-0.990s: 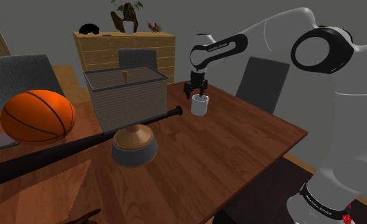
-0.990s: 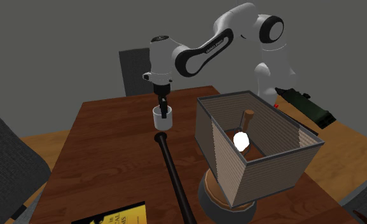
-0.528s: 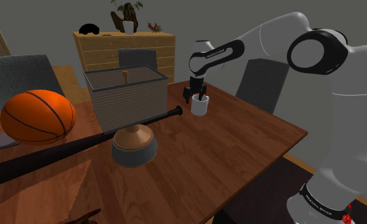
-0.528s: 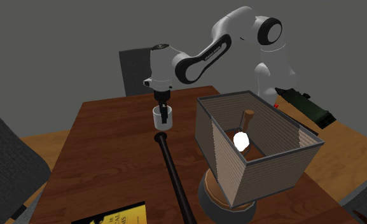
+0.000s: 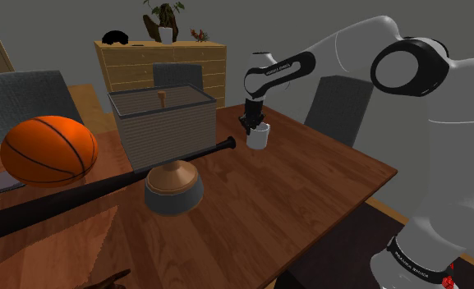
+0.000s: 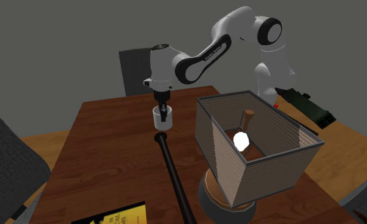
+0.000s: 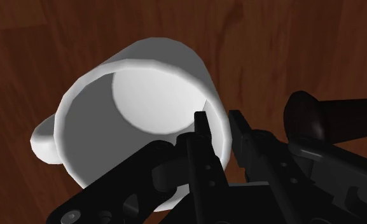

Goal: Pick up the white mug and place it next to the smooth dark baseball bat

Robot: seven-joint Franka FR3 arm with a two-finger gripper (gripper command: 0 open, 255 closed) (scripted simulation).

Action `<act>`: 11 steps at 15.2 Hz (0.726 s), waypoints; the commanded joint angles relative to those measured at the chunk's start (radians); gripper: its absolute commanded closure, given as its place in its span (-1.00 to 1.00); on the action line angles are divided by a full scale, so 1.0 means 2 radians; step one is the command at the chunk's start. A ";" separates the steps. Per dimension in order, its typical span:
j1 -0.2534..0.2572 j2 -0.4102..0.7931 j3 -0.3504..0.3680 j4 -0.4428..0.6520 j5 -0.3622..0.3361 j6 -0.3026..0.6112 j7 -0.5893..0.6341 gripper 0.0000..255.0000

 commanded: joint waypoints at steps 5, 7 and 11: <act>0.000 0.000 0.000 0.000 0.000 0.000 0.000 1.00; 0.000 0.000 0.000 0.000 0.000 0.000 0.000 1.00; 0.000 -0.010 0.000 0.013 0.000 -0.022 0.000 1.00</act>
